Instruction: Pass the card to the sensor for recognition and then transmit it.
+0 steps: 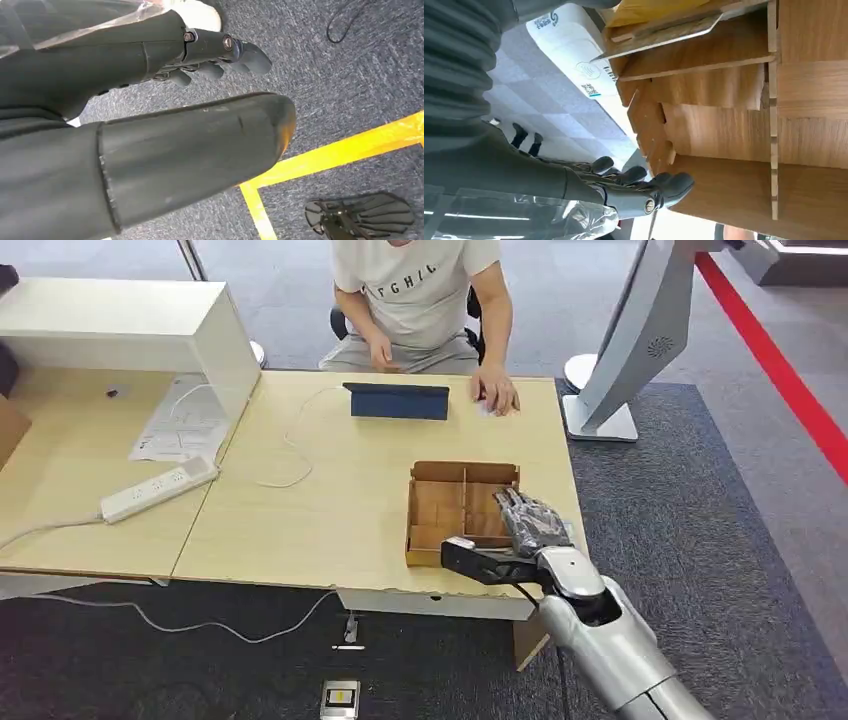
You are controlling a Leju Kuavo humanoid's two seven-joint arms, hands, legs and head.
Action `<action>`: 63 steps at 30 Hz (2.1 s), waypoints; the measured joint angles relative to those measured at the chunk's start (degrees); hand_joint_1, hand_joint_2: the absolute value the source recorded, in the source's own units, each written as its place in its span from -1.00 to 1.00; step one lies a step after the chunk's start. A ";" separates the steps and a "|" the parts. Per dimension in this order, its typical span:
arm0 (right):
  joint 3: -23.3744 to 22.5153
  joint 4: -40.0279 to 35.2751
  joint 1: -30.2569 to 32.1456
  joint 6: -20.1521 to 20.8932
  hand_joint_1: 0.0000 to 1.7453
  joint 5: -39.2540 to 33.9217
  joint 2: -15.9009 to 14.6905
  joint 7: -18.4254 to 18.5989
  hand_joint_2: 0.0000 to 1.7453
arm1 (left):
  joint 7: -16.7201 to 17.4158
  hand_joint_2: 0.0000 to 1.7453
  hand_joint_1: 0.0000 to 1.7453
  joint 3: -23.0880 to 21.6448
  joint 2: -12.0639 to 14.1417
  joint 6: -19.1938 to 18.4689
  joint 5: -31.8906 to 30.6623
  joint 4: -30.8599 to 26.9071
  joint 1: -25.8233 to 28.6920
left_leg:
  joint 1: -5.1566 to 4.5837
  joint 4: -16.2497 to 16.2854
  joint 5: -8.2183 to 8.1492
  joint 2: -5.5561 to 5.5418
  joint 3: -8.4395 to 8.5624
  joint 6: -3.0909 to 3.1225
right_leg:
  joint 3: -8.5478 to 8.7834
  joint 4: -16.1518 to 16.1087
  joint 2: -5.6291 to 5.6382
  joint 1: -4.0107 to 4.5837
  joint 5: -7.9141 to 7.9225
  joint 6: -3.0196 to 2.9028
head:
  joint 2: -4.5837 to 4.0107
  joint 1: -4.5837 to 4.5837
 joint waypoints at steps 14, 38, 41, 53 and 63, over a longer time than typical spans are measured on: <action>0.00 1.71 -0.42 1.40 1.00 -2.08 0.48 -2.08 1.00 | 0.26 -1.00 -1.00 0.00 -0.02 0.15 -0.35 0.00 -0.79 | 0.00 0.00 0.00 0.00 0.00 0.00 | 0.00 0.00 0.00 0.00 0.00 0.00 | 0.00 0.00; -0.48 0.92 -1.22 -3.17 1.00 -4.20 0.39 -4.22 1.00 | -0.44 -1.00 -1.00 0.00 -0.09 0.50 -0.50 0.00 -0.67 | 0.00 0.01 0.00 0.01 0.00 0.00 | 0.00 0.01 0.00 0.00 0.01 0.00 | 0.00 0.00; -1.33 -0.48 -3.24 -4.90 1.00 -4.39 0.11 -6.36 1.00 | -1.07 -1.00 -1.00 0.00 -0.18 0.50 -0.48 0.00 -0.56 | 0.00 0.01 0.00 0.03 0.01 0.00 | -0.01 0.00 0.01 0.00 0.01 0.01 | 0.00 0.02; -3.08 -4.87 -6.66 -6.51 1.00 -4.61 0.33 -8.50 1.00 | -1.68 -1.00 -1.00 0.00 -0.28 -0.72 -0.48 0.00 -0.15 | 0.00 0.01 0.00 0.01 0.00 0.00 | 0.00 0.01 0.01 0.00 0.01 0.00 | 0.00 0.00; -3.82 3.48 -16.15 -15.21 1.00 -5.66 3.17 -15.49 1.00 | -0.96 -1.00 -1.00 -0.04 -0.26 -1.40 -2.95 0.00 -0.65 | 0.00 0.01 0.05 0.01 -0.04 0.00 | -0.02 0.03 0.01 -0.01 0.07 0.01 | 0.00 0.02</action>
